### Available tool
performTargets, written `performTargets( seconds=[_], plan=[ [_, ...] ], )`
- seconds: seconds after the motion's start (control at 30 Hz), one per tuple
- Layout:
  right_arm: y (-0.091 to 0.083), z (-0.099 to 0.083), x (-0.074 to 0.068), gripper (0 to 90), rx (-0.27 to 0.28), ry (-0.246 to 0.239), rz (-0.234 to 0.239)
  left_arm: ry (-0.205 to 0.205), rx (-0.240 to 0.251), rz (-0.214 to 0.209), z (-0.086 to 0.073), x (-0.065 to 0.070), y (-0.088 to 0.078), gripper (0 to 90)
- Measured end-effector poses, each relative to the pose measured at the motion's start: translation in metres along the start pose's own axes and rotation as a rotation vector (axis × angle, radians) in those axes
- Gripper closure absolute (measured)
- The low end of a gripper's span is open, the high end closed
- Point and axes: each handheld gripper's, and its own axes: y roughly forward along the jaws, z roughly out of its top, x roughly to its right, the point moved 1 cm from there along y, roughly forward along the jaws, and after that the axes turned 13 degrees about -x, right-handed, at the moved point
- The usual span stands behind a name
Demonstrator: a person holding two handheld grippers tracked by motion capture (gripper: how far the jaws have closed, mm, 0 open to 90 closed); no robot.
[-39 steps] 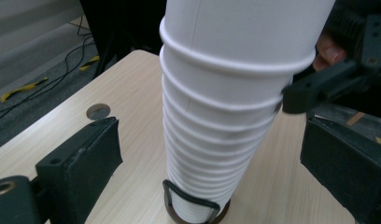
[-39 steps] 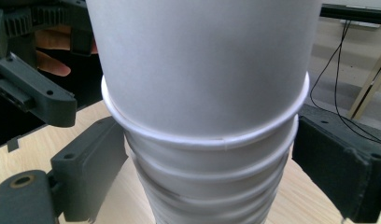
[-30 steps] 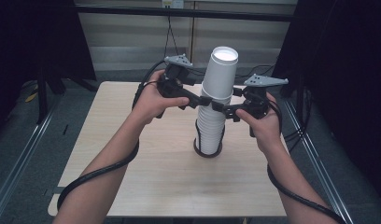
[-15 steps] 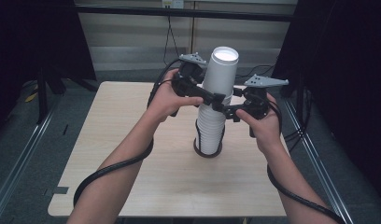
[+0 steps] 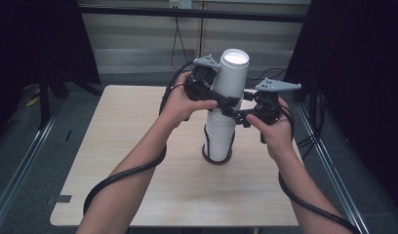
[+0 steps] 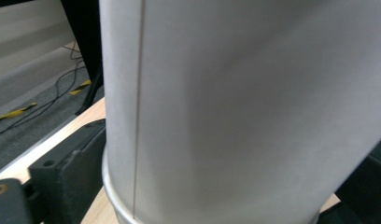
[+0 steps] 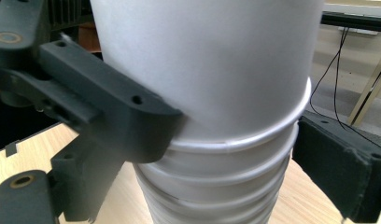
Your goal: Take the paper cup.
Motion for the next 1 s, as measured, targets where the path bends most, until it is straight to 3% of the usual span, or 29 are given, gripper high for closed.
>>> performTargets(
  seconds=[0.53, 0.73, 1.0],
  plan=[
    [0.001, 0.000, 0.001, 9.7, -0.002, -0.006, -0.001, -0.021, 0.045, -0.003, 0.011, 0.002, -0.013, 6.9],
    [0.001, 0.000, 0.001, 9.6, -0.001, -0.005, -0.003, -0.017, 0.050, 0.021, 0.015, 0.004, -0.017, 7.3],
    [0.001, 0.000, 0.001, 9.6, 0.003, -0.005, -0.001, -0.030, 0.068, 0.011, 0.021, 0.004, -0.023, 7.8]
  ],
)
